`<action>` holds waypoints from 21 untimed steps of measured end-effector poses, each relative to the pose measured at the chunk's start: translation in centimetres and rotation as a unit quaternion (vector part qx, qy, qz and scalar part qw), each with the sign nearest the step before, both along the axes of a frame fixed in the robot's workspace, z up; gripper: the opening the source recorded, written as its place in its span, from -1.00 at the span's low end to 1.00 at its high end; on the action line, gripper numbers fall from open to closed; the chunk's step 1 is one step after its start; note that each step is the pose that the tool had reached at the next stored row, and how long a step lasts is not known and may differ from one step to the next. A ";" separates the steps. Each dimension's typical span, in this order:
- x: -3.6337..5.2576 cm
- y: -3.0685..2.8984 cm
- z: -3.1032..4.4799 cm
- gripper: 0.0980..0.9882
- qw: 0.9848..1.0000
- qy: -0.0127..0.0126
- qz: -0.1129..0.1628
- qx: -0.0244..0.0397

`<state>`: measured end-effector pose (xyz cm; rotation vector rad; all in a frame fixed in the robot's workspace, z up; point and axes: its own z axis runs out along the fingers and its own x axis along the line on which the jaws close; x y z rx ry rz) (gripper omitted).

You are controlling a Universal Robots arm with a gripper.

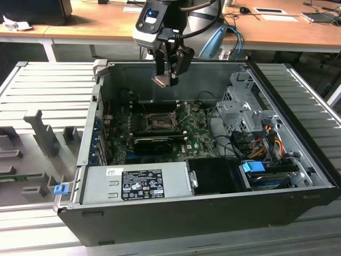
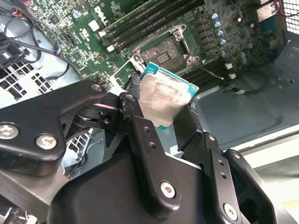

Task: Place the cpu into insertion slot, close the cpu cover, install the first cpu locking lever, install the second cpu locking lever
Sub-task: 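Place the cpu into insertion slot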

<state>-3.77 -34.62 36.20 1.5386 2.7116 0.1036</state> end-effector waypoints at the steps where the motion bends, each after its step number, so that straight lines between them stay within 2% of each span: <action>1: 0.00 0.00 -0.01 -0.03 1.000 0.000 0.000 0.000; 21: 0.00 0.00 -0.22 -0.03 1.000 0.000 -0.014 0.000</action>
